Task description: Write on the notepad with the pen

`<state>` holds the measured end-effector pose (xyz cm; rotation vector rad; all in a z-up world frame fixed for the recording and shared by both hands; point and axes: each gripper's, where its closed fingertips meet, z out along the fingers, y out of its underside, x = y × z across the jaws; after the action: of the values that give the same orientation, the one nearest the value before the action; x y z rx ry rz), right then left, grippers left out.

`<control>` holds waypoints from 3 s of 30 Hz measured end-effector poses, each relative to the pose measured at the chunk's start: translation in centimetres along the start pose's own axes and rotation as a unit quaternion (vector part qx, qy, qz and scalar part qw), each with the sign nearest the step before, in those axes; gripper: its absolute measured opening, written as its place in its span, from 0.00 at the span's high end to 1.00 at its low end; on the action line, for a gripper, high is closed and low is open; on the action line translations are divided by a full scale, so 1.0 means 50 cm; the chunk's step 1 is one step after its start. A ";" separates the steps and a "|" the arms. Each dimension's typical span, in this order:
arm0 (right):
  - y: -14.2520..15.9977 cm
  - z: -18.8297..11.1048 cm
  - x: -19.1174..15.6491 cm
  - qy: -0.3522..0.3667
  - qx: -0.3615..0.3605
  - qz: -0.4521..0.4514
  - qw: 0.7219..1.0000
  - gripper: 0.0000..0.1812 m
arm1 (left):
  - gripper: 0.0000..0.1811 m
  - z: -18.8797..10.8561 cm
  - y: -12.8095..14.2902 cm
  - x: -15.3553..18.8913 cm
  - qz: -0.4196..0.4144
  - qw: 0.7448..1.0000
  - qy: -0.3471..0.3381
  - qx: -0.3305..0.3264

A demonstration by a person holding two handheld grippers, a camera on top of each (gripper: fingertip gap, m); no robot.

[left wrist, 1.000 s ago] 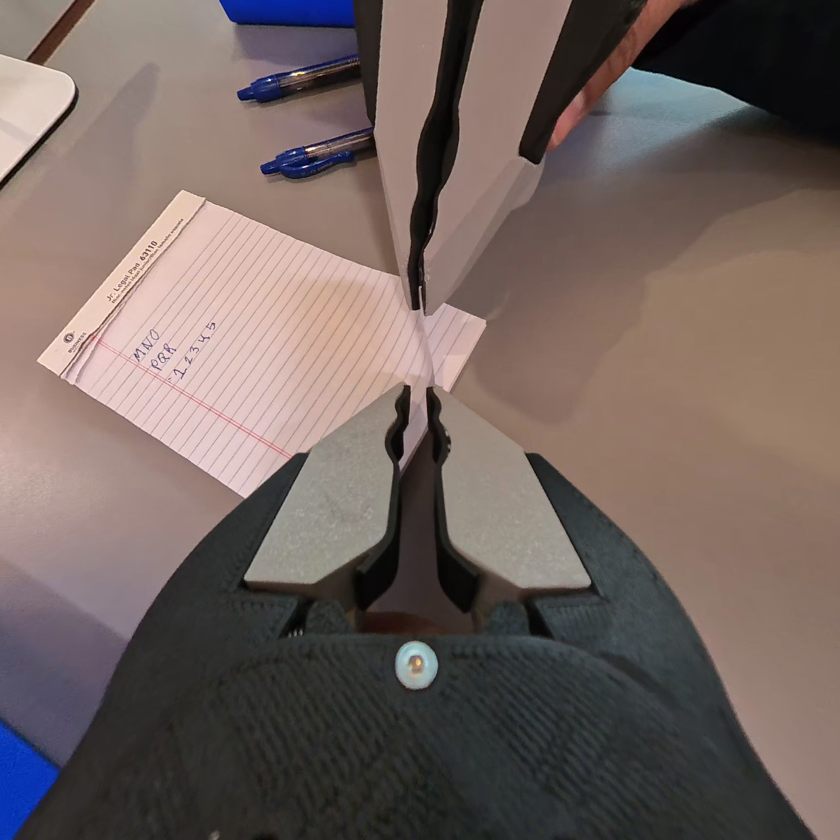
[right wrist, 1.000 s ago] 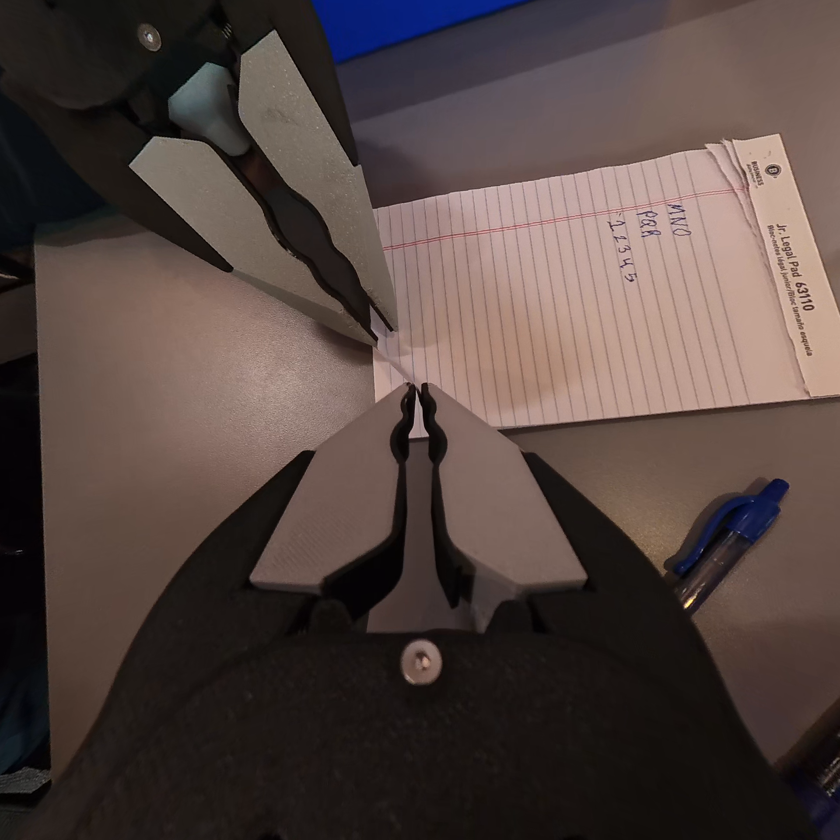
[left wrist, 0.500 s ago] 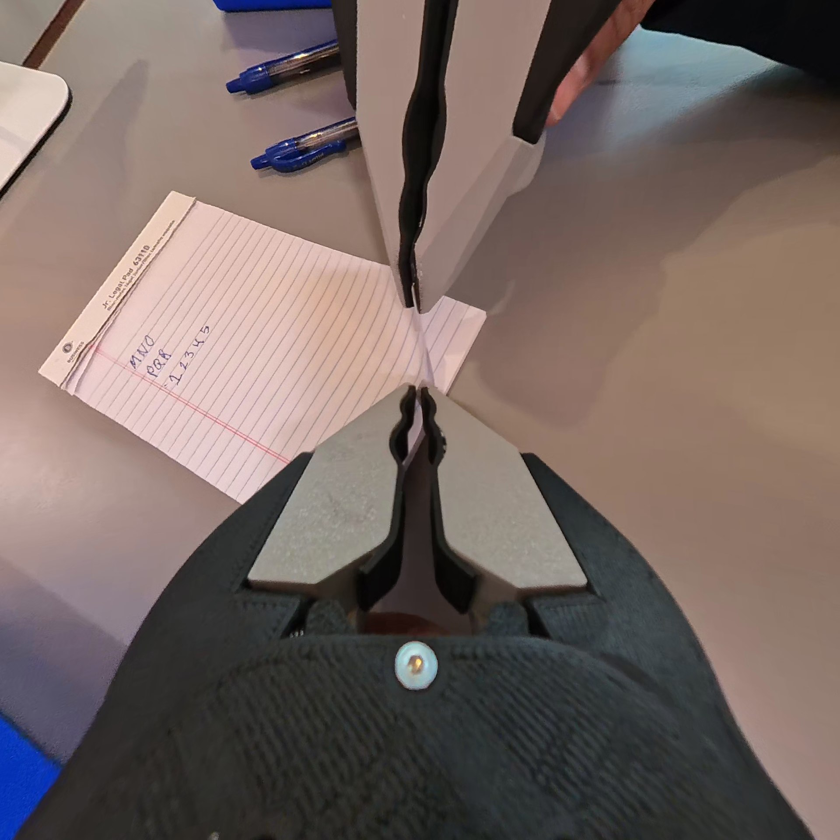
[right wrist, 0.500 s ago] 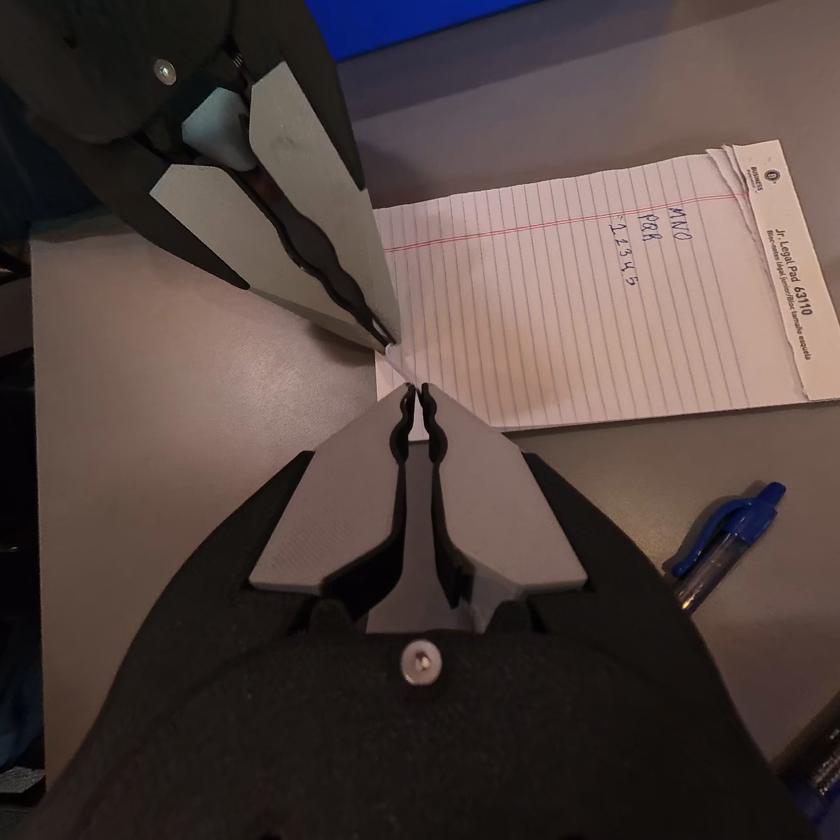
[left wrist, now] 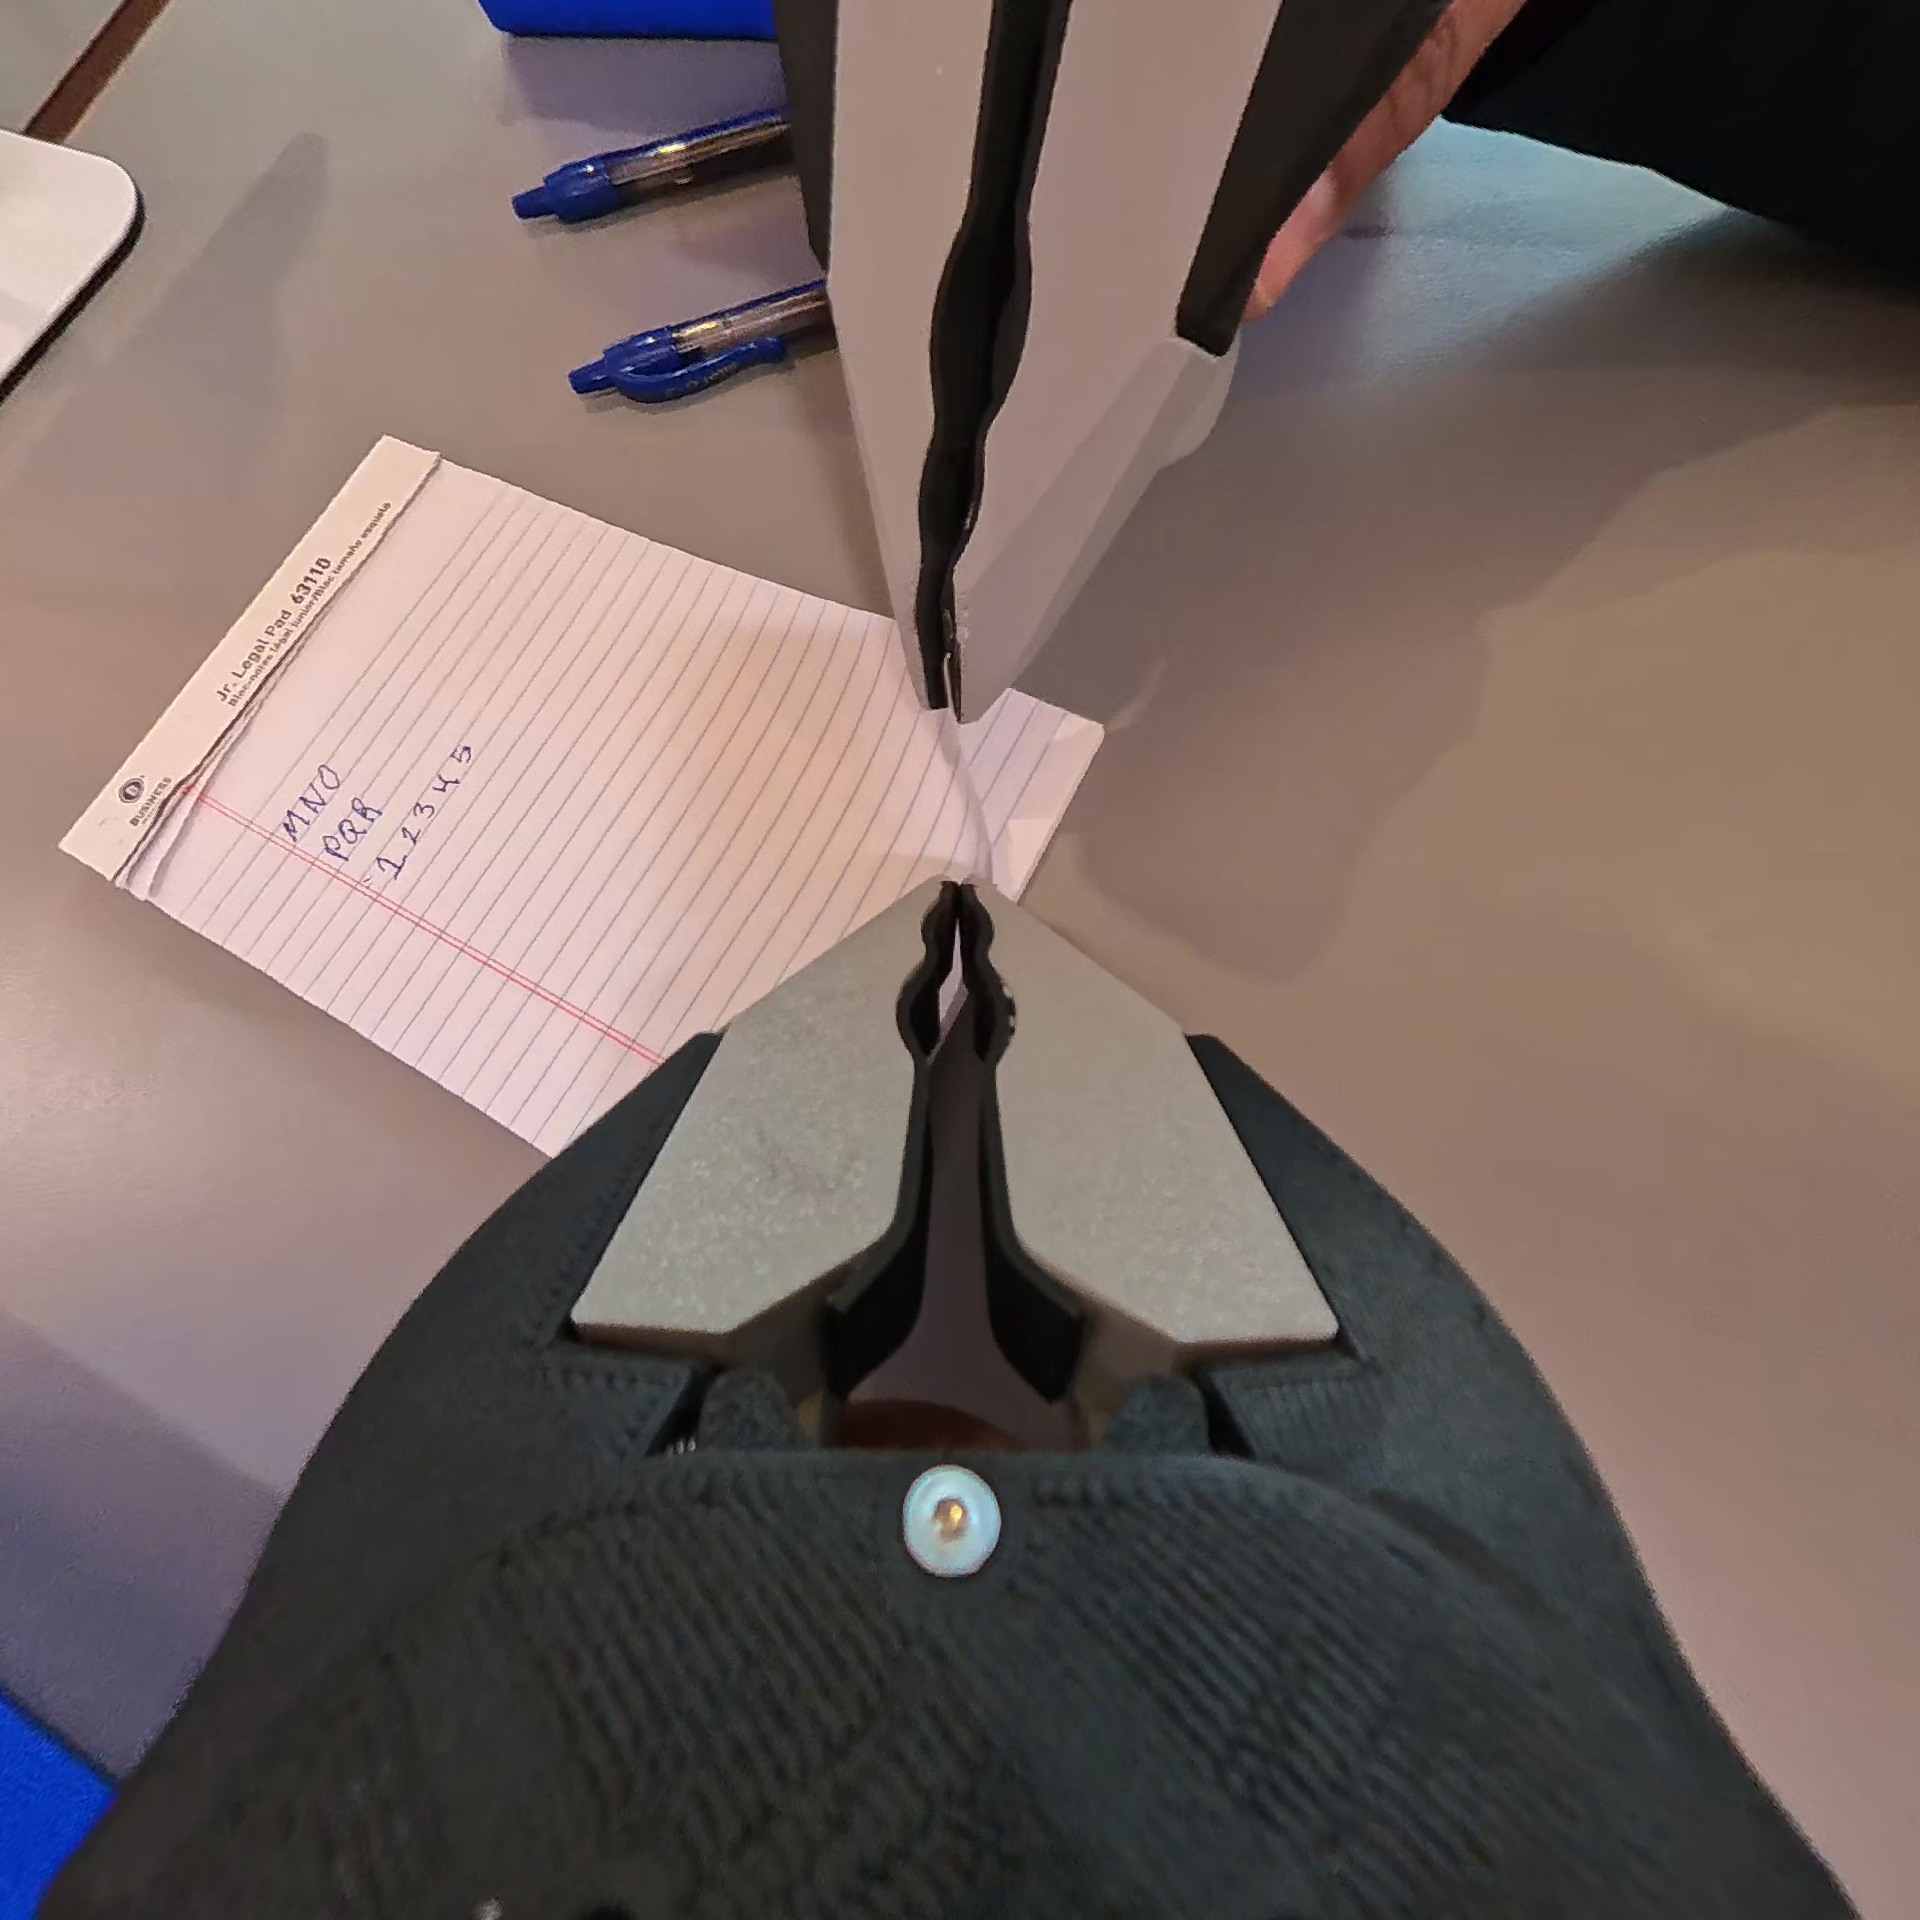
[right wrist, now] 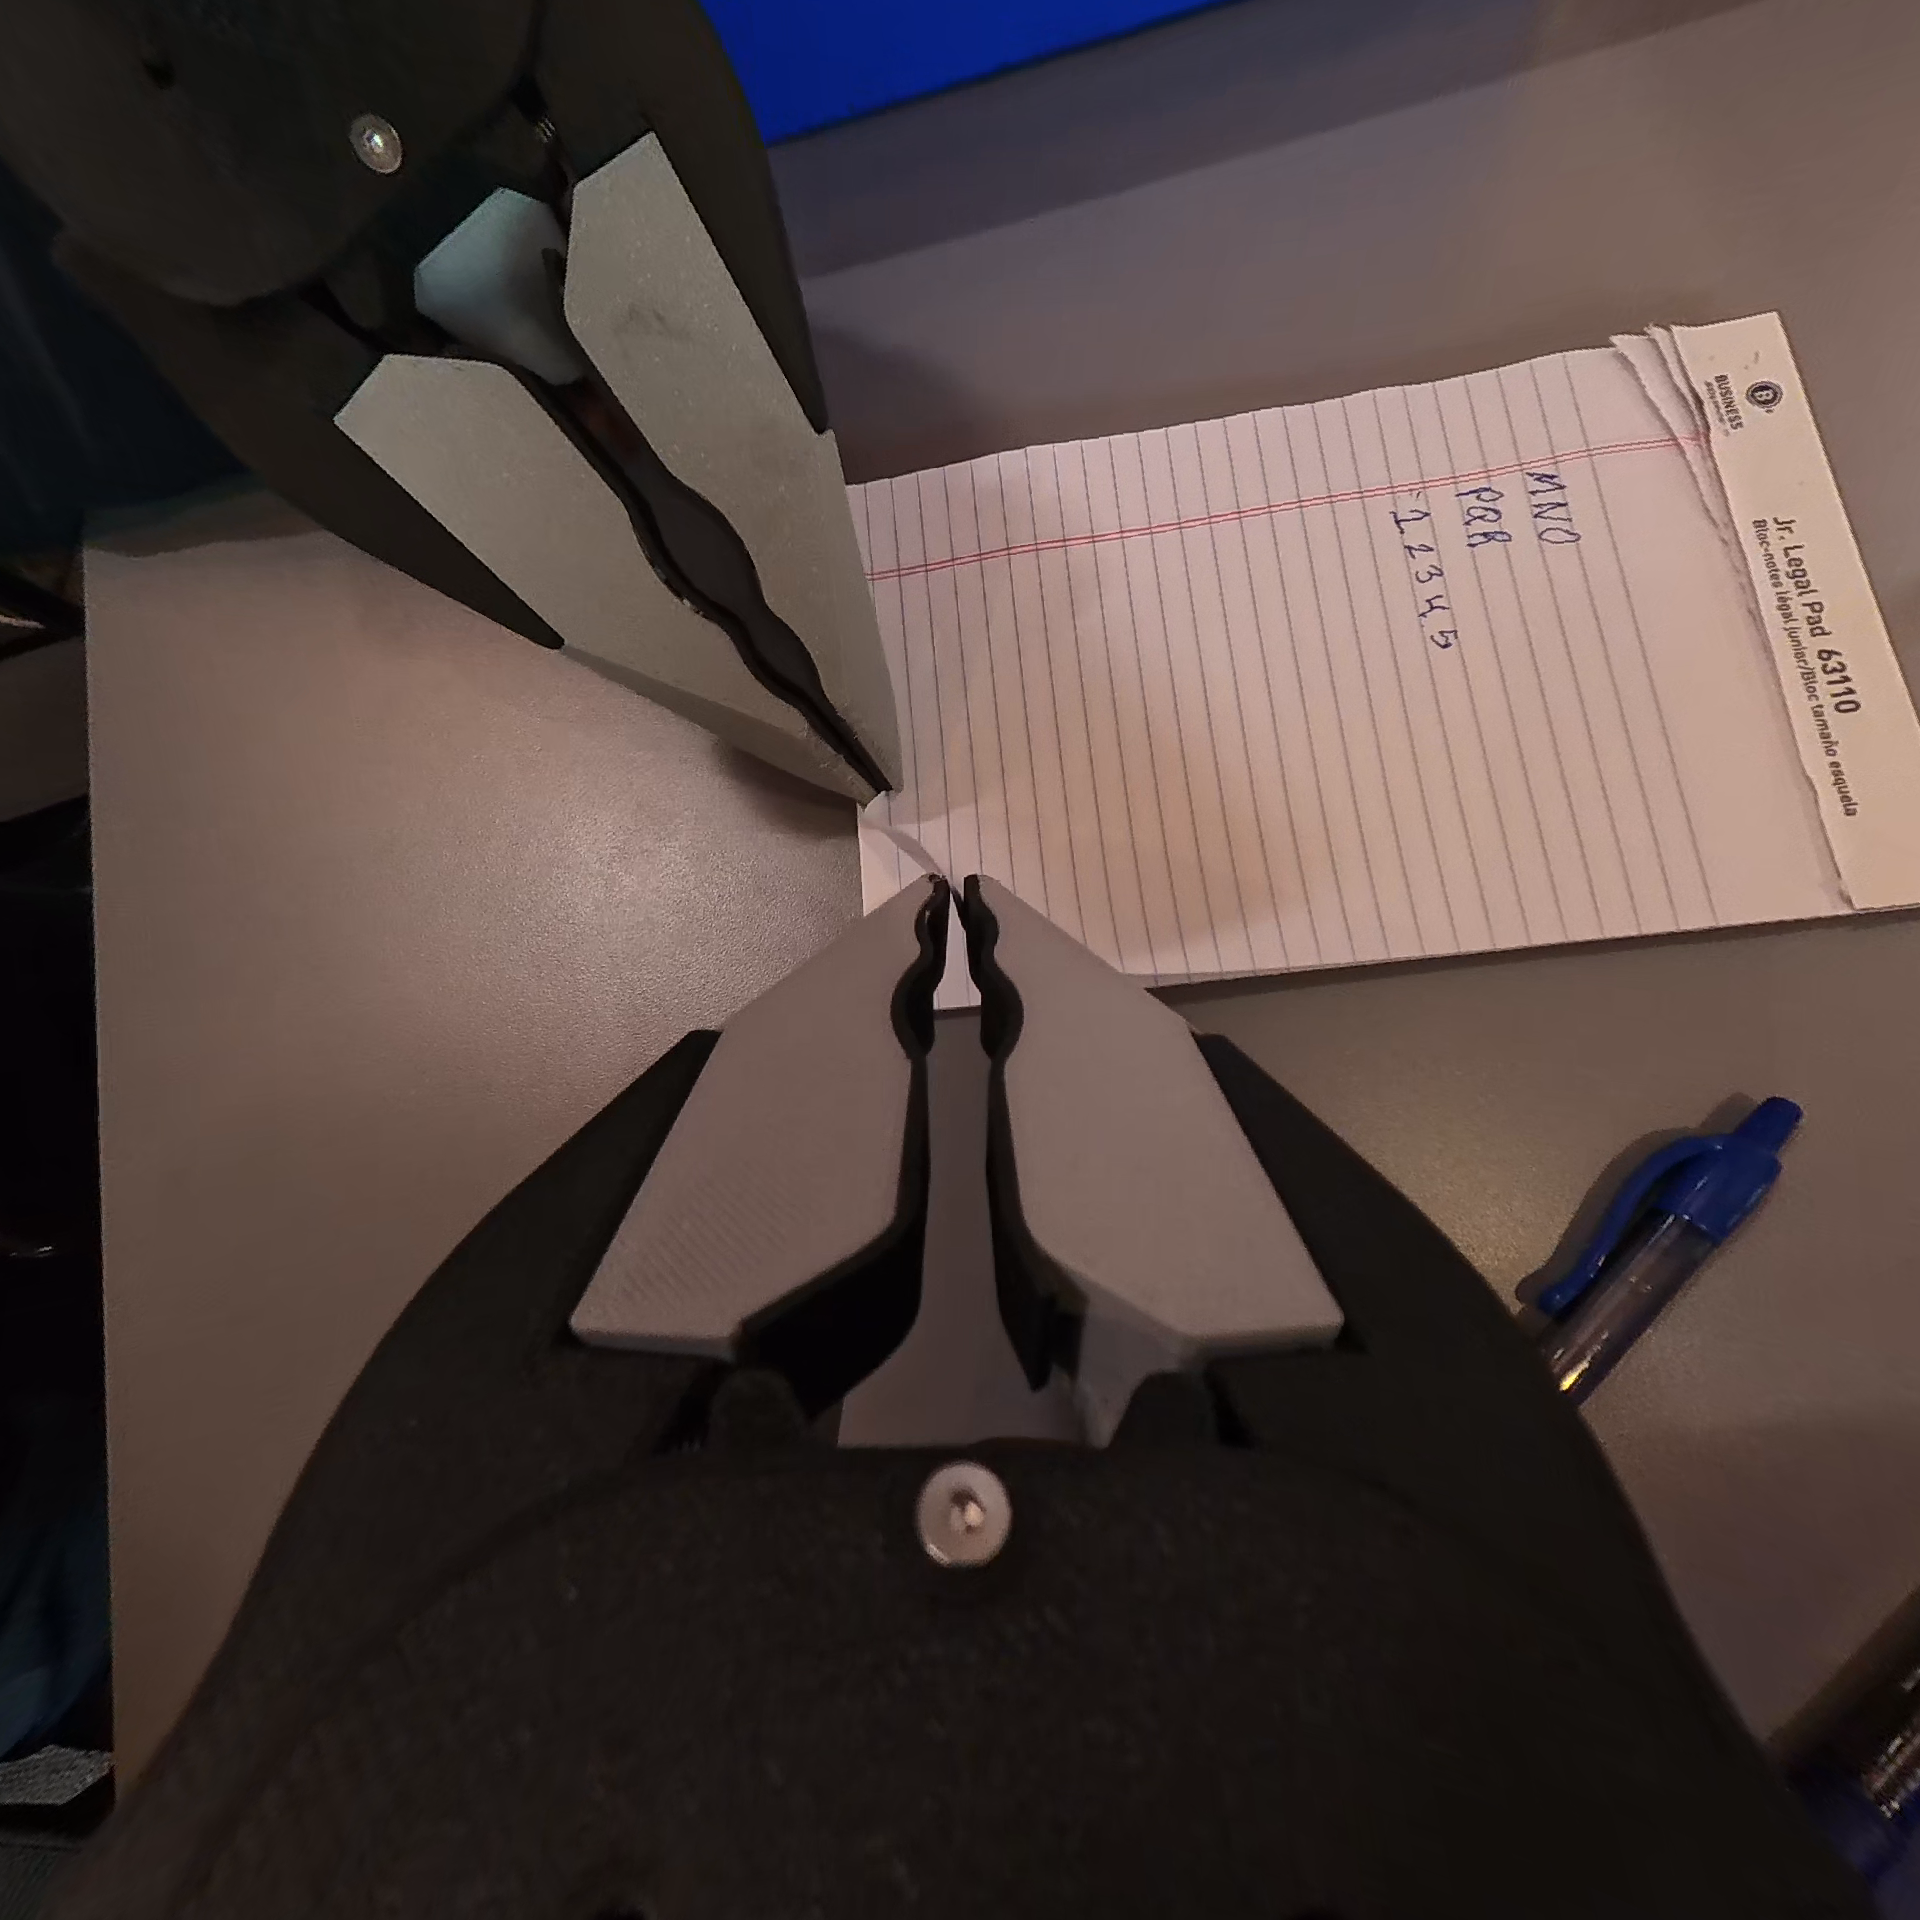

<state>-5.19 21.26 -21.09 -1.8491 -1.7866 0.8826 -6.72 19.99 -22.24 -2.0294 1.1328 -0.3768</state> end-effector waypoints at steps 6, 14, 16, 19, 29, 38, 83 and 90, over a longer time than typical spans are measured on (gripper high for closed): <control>0.006 0.001 0.004 0.000 -0.005 0.007 1.000 1.00 | 1.00 -0.011 -0.007 -0.008 -0.016 1.000 0.000 0.011; 0.006 0.000 0.006 0.000 -0.005 0.012 1.000 0.96 | 1.00 -0.019 -0.009 -0.027 -0.048 0.999 -0.010 0.020; 0.001 -0.006 0.008 0.003 0.004 0.014 1.000 0.94 | 1.00 -0.024 -0.015 -0.032 -0.055 0.998 -0.012 0.030; -0.012 -0.016 0.014 0.008 0.025 0.017 1.000 0.93 | 1.00 -0.029 -0.017 -0.042 -0.064 0.997 -0.022 0.036; -0.026 -0.032 0.030 0.020 0.054 0.032 0.998 0.89 | 1.00 -0.035 -0.021 -0.052 -0.070 0.996 -0.035 0.043; -0.029 -0.032 0.039 0.017 0.070 0.047 0.996 0.88 | 1.00 -0.040 -0.027 -0.048 -0.071 0.996 -0.028 0.052; 0.009 0.001 0.145 0.229 -0.011 -0.043 0.973 1.00 | 1.00 -0.050 -0.020 -0.003 0.000 0.999 0.025 0.047; 0.009 0.025 0.072 0.121 -0.012 -0.059 0.991 1.00 | 1.00 -0.117 -0.062 -0.125 -0.089 0.980 -0.107 0.143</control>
<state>-5.80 24.62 -22.83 -1.7593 -1.7397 0.5696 -11.77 23.25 -15.41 -1.8671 0.7247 -0.3769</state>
